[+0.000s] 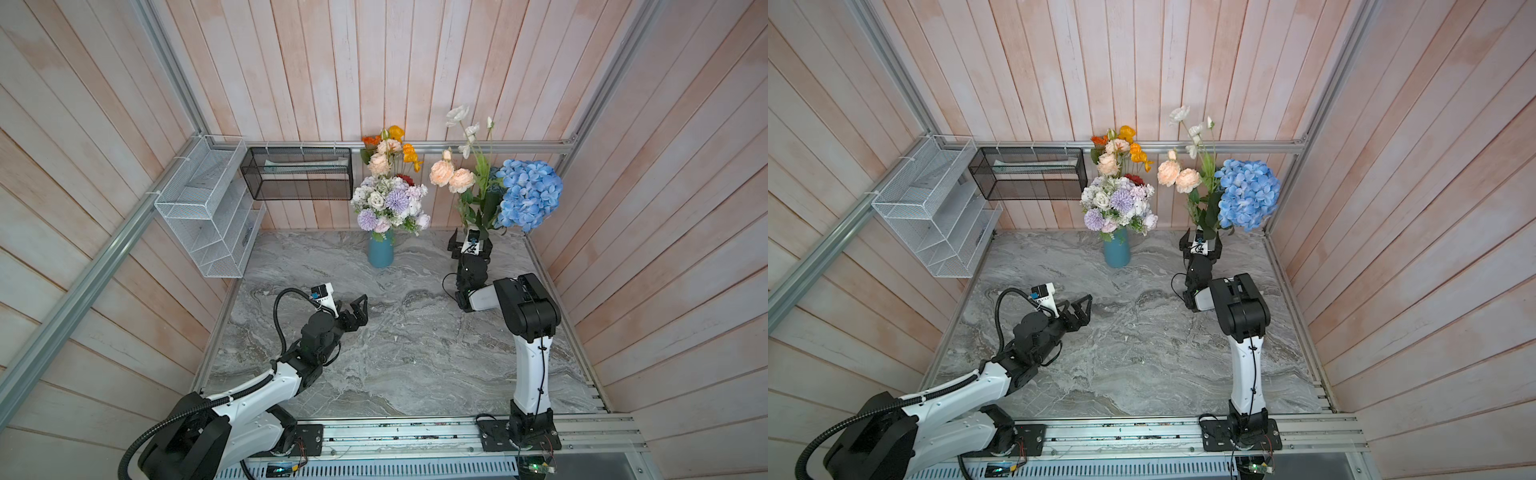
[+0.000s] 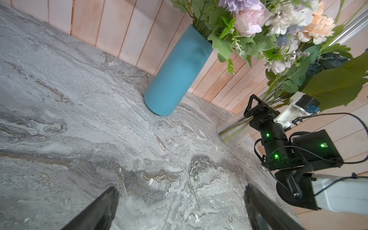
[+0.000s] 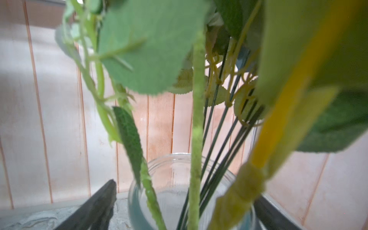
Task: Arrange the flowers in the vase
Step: 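Set the filled glass vase down on the table with the right gripper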
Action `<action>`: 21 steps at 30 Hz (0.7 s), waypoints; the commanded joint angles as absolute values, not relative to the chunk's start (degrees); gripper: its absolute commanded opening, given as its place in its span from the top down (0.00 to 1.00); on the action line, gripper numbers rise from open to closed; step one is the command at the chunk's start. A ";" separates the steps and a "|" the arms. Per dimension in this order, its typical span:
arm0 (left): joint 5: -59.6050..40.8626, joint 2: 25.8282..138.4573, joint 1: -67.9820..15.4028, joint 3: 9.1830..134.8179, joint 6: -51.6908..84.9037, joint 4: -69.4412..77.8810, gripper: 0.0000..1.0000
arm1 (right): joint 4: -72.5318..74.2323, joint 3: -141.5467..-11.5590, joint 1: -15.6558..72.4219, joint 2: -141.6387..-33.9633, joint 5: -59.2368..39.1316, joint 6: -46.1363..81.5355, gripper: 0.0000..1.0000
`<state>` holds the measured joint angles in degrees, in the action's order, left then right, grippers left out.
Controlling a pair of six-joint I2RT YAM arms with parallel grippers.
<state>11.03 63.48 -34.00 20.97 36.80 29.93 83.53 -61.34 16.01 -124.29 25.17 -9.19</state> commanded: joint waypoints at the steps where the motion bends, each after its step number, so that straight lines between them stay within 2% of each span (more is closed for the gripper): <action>1: 12.30 62.32 -33.68 22.15 35.75 30.21 0.00 | 84.55 -59.71 16.43 -121.83 24.39 -7.56 0.02; 11: 12.98 60.30 -33.67 21.37 35.77 29.42 0.00 | 81.82 -54.28 17.29 -117.28 25.60 -6.82 0.02; 18: 14.67 57.08 -31.46 21.36 32.27 26.64 0.00 | 76.01 -42.48 18.21 -106.54 24.57 -4.37 0.02; 21: 14.75 55.63 -28.15 21.80 30.15 24.48 0.00 | 68.71 -37.82 18.45 -99.86 22.20 -0.07 0.02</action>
<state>12.97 57.08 -30.35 20.97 33.39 27.24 75.13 -40.45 18.15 -103.98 24.12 -4.43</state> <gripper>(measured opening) 0.999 0.981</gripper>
